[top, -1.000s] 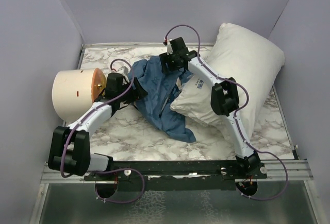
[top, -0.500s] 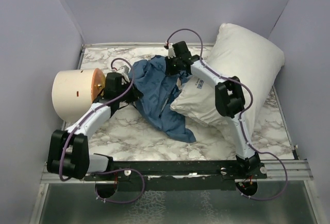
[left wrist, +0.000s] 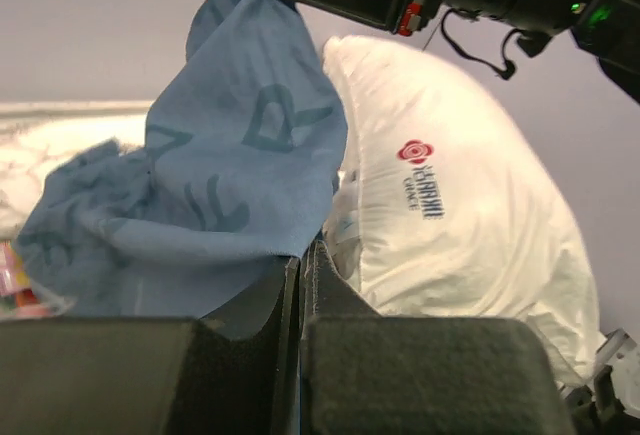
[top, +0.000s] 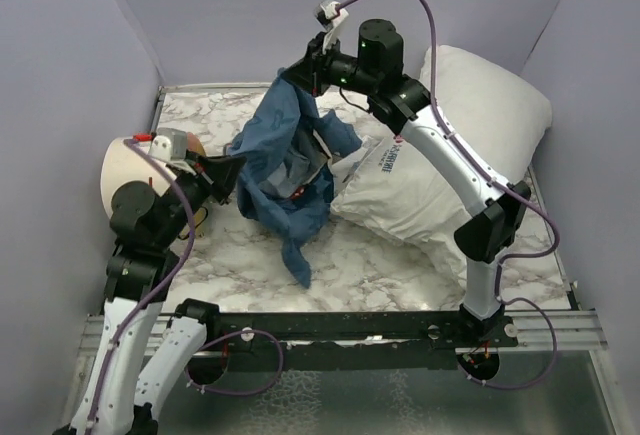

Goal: Put the pillow into the pillowcase
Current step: Adjust the pillow at the center of the board, then pick up the pillow at the center of the board.

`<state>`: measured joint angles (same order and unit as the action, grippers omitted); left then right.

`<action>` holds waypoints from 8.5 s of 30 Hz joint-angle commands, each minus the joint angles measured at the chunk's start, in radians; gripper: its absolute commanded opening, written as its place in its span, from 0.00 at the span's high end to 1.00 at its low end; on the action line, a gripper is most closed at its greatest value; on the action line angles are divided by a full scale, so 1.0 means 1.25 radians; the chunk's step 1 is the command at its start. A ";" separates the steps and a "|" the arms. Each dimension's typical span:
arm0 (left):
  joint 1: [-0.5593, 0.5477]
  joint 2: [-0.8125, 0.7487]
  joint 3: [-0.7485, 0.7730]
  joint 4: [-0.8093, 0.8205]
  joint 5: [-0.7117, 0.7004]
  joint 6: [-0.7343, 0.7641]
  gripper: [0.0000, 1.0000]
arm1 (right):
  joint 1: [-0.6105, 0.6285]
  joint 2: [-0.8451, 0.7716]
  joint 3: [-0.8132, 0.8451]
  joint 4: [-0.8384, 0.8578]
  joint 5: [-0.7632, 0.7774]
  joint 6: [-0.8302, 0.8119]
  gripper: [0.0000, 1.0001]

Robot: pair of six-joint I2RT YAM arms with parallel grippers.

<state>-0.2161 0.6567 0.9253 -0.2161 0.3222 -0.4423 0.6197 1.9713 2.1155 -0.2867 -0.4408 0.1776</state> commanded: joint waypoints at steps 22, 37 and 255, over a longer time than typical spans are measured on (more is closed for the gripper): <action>0.004 -0.213 -0.333 0.097 0.039 -0.132 1.00 | 0.145 0.104 0.166 -0.040 0.379 -0.154 0.99; 0.004 -0.198 -0.288 -0.107 -0.045 -0.138 0.28 | 0.126 0.038 -0.155 0.017 0.179 -0.115 0.03; -0.141 0.525 0.249 -0.156 -0.133 0.140 0.37 | -0.191 -0.306 -0.683 0.093 -0.007 -0.119 0.99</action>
<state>-0.3592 1.2251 1.2221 -0.4290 0.1013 -0.2710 0.3775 1.6207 1.2922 -0.1669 -0.4427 -0.0113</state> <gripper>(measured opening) 0.621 0.062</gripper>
